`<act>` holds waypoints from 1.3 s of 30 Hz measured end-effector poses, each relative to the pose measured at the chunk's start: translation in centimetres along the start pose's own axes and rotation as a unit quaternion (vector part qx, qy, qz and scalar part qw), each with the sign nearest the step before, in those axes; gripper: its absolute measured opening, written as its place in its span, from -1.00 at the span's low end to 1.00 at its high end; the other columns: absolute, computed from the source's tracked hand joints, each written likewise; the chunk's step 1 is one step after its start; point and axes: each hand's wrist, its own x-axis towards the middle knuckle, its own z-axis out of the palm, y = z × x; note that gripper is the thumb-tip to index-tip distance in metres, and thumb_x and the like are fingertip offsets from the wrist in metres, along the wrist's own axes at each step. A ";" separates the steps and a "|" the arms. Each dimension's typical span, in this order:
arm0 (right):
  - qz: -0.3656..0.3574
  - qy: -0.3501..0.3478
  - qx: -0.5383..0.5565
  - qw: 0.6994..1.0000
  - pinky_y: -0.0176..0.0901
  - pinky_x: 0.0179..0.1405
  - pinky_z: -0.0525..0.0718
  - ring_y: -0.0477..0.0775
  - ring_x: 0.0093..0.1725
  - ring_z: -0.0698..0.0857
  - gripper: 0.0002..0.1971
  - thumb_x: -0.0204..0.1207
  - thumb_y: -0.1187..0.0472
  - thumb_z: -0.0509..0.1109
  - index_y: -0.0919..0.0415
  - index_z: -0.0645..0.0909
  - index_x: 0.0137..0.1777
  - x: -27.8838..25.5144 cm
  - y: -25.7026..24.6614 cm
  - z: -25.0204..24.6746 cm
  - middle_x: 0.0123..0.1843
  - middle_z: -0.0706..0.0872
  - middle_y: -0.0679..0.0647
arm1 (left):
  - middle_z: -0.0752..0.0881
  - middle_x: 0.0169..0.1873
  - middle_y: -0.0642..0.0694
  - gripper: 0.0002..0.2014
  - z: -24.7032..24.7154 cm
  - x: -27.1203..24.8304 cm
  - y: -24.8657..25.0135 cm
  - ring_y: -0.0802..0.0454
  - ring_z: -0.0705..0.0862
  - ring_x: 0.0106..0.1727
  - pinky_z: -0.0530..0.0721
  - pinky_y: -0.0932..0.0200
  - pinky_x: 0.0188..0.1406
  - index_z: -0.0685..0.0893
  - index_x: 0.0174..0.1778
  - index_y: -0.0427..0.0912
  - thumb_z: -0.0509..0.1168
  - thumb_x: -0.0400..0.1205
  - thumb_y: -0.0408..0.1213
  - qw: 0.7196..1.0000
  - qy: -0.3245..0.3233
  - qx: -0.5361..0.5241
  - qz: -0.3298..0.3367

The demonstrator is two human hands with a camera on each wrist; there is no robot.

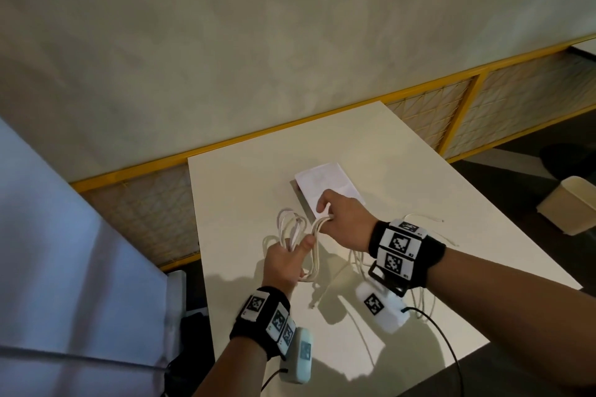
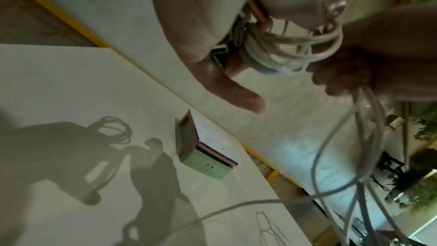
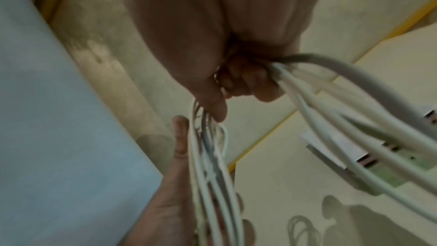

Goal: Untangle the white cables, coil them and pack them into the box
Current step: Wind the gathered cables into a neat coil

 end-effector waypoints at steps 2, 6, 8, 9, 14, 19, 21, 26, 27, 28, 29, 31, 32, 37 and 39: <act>0.008 0.004 0.026 1.000 -0.38 -0.52 0.31 -0.14 -0.46 0.44 -0.74 0.43 0.27 0.39 0.11 0.39 0.04 0.2 -0.6 0.3 -0.41 0.47 -0.06 | 0.46 -0.72 -0.12 -0.38 0.4 -0.4 0.0 -0.05 0.49 -0.63 0.75 -0.39 -0.27 0.49 -0.55 -0.23 0.37 0.29 0.35 0.999 -0.015 -0.029 -0.026; 0.025 -0.024 0.028 0.999 -0.35 -0.47 0.33 -0.17 -0.41 0.44 -0.63 0.43 0.25 0.39 0.16 0.40 0.20 0.2 -1.0 0.7 -0.36 0.47 -0.07 | 0.28 -0.64 -0.13 -0.20 0.5 -1.2 0.2 0.03 0.30 -0.62 0.64 -0.45 -0.38 0.41 -0.45 -0.25 0.16 0.24 0.59 0.995 -0.051 -0.080 -0.027; 0.031 -0.036 0.028 0.998 -0.33 -0.44 0.38 -0.16 -0.38 0.48 -0.60 0.43 0.26 0.38 0.18 0.38 0.24 0.3 -1.1 0.9 -0.35 0.50 -0.05 | 0.29 -0.65 -0.11 -0.16 0.6 -1.4 0.0 0.03 0.31 -0.61 0.62 -0.41 -0.37 0.43 -0.43 -0.26 0.13 0.20 0.63 0.995 -0.065 -0.079 -0.011; 0.034 -0.041 0.025 0.998 -0.33 -0.44 0.40 -0.15 -0.37 0.49 -0.59 0.43 0.27 0.36 0.18 0.37 0.27 0.4 -1.2 1.0 -0.35 0.51 -0.05 | 0.33 -0.69 -0.08 -0.18 0.8 -1.6 0.0 0.01 0.35 -0.63 0.64 -0.44 -0.36 0.45 -0.45 -0.27 0.12 0.24 0.59 0.995 -0.072 -0.062 0.003; 0.032 -0.053 -0.002 0.998 -0.32 -0.44 0.37 -0.06 -0.31 0.52 -0.42 0.40 0.34 0.32 0.16 0.29 0.43 0.7 -1.4 1.2 -0.19 0.58 0.07 | 0.44 -0.62 -0.17 -0.37 1.0 -2.2 0.4 -0.02 0.45 -0.54 0.62 -0.14 -0.45 0.55 -0.47 -0.28 0.34 0.26 0.36 0.993 -0.089 0.035 0.070; 0.037 -0.101 -0.075 0.991 -0.21 -0.10 0.47 0.21 0.06 0.60 -0.72 0.51 0.29 0.28 0.20 0.53 0.22 0.8 -1.3 1.1 0.13 0.55 0.21 | 0.43 -0.52 -0.12 -0.38 1.5 -1.8 -0.3 0.04 0.36 -0.49 0.38 0.14 -0.42 0.59 -0.32 -0.40 0.46 0.25 0.21 0.982 -0.119 0.125 0.076; 0.039 -0.105 -0.071 0.991 -0.22 -0.34 0.40 0.21 -0.07 0.58 -0.83 0.50 0.35 0.22 0.11 0.50 -0.27 0.8 -1.2 1.4 -0.16 0.58 0.12 | 0.49 -0.50 -0.12 -0.58 1.8 -1.6 -0.3 0.04 0.40 -0.48 0.41 0.19 -0.43 0.57 -0.36 -0.35 0.42 0.37 0.01 0.979 -0.122 0.149 0.058; 0.035 -0.074 -0.019 0.996 -0.15 -0.31 0.41 0.14 -0.14 0.48 -0.72 0.47 0.44 0.13 0.07 0.33 -0.37 0.7 -1.5 1.8 -0.19 0.53 0.10 | 0.52 -0.51 -0.13 -0.80 1.9 -1.2 1.0 0.06 0.41 -0.49 0.39 0.32 -0.53 0.54 -0.40 -0.16 0.36 0.54 -0.28 0.974 -0.146 0.165 0.057; 0.040 -0.063 -0.003 0.997 -0.19 -0.36 0.39 0.13 -0.14 0.47 -0.66 0.47 0.45 0.12 0.01 0.28 -0.40 0.6 -1.8 1.8 -0.23 0.51 0.06 | 0.54 -0.54 -0.07 -0.78 1.9 -1.2 1.1 0.09 0.44 -0.52 0.40 0.38 -0.54 0.54 -0.43 -0.15 0.36 0.53 -0.32 0.974 -0.148 0.162 0.063; 0.039 -0.051 0.013 0.998 -0.21 -0.39 0.37 0.13 -0.15 0.46 -0.63 0.47 0.45 0.11 -0.03 0.24 -0.41 0.5 -1.9 1.8 -0.28 0.49 0.03 | 0.57 -0.56 0.01 -0.75 1.9 -1.2 1.4 0.17 0.48 -0.55 0.42 0.43 -0.55 0.54 -0.46 -0.11 0.38 0.52 -0.38 0.974 -0.151 0.155 0.070; 0.045 -0.041 0.033 0.998 -0.19 -0.36 0.38 0.13 -0.14 0.47 -0.63 0.47 0.46 0.10 -0.04 0.25 -0.41 0.4 -2.2 1.8 -0.28 0.49 0.02 | 0.58 -0.57 0.09 -0.74 2.0 -1.2 1.6 0.28 0.51 -0.56 0.44 0.47 -0.52 0.56 -0.44 -0.05 0.39 0.49 -0.44 0.974 -0.151 0.147 0.081; 0.045 -0.033 0.069 0.996 -0.16 -0.20 0.45 0.14 -0.12 0.52 -0.71 0.46 0.46 0.09 0.05 0.37 -0.34 0.4 -2.4 1.8 -0.17 0.57 0.09 | 0.62 -0.50 0.16 -0.76 2.2 -1.2 1.9 0.38 0.55 -0.51 0.46 0.50 -0.46 0.61 -0.28 -0.03 0.40 0.45 -0.50 0.975 -0.145 0.142 0.092; 0.044 -0.030 0.086 0.995 -0.13 -0.14 0.49 0.15 -0.09 0.55 -0.75 0.45 0.47 0.08 0.11 0.43 -0.26 0.4 -2.4 1.8 -0.12 0.60 0.13 | 0.64 -0.46 0.16 -0.77 2.2 -1.1 2.0 0.39 0.56 -0.48 0.47 0.48 -0.42 0.63 -0.18 -0.07 0.40 0.43 -0.50 0.975 -0.146 0.139 0.096; 0.049 -0.026 0.168 0.984 0.13 0.05 0.70 0.31 0.04 0.70 -0.65 0.34 0.52 0.04 0.17 0.57 -0.13 0.2 -2.4 2.5 -0.05 0.75 0.26 | 0.55 -0.55 0.01 -0.79 2.6 -0.6 1.9 0.12 0.45 -0.51 0.40 0.24 -0.46 0.55 -0.41 -0.10 0.32 0.51 -0.41 0.975 -0.132 0.168 0.058; 0.050 -0.019 0.196 0.979 0.14 0.01 0.70 0.33 0.03 0.70 -0.64 0.34 0.51 0.03 0.16 0.58 -0.13 0.1 -2.3 2.7 -0.12 0.70 0.21 | 0.57 -0.48 0.04 -0.92 2.6 -0.4 1.8 0.15 0.49 -0.45 0.43 0.35 -0.47 0.61 -0.23 -0.17 0.25 0.56 -0.37 0.971 -0.127 0.196 0.058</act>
